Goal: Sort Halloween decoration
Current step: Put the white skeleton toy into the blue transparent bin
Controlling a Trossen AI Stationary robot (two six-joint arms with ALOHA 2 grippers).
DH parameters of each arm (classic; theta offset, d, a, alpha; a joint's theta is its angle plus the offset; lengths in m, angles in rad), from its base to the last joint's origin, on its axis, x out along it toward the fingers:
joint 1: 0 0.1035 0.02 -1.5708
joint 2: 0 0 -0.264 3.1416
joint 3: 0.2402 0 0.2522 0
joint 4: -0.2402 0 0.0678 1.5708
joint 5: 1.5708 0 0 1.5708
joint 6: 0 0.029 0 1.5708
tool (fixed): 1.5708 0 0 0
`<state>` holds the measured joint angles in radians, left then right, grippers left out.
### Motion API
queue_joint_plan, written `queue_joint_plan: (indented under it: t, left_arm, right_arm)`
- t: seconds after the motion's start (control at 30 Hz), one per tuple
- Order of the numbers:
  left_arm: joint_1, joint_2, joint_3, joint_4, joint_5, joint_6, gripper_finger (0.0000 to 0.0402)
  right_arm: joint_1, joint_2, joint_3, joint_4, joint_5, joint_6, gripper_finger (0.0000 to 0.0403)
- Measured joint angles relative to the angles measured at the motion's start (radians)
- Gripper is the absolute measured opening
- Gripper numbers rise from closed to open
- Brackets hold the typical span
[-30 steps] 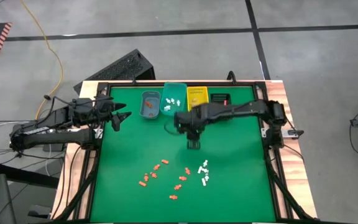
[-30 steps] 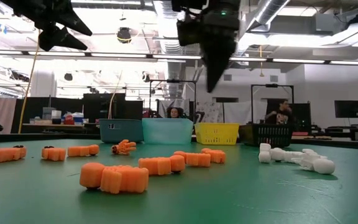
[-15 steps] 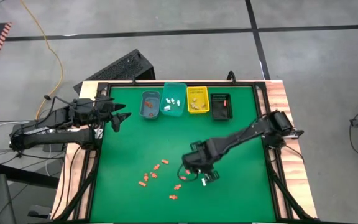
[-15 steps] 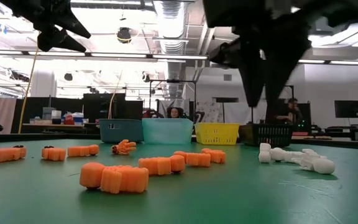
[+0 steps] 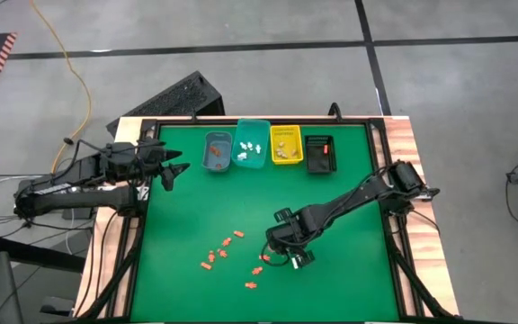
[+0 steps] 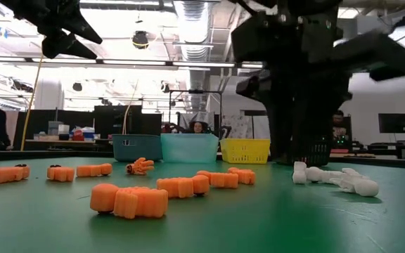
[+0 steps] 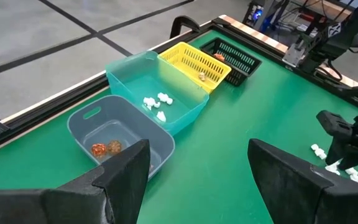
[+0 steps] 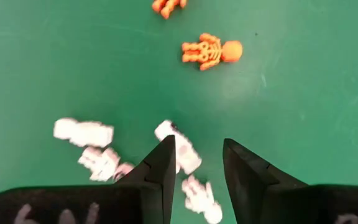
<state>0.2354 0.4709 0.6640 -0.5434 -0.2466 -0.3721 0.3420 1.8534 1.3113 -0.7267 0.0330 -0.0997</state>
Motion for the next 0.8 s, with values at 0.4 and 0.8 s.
queue_joint_plan:
  t: [0.4,0.8]
  left_arm:
    - [0.0,0.0,0.0,-0.008,0.0,-0.015,0.0261]
    - [0.0,0.0,0.0,-0.008,0.0,-0.031,0.0261]
  right_arm:
    - [0.004,0.0,-0.039,0.032,-0.001,-0.032,0.0127]
    - [0.005,0.026,-0.041,0.056,-0.006,-0.044,0.0118]
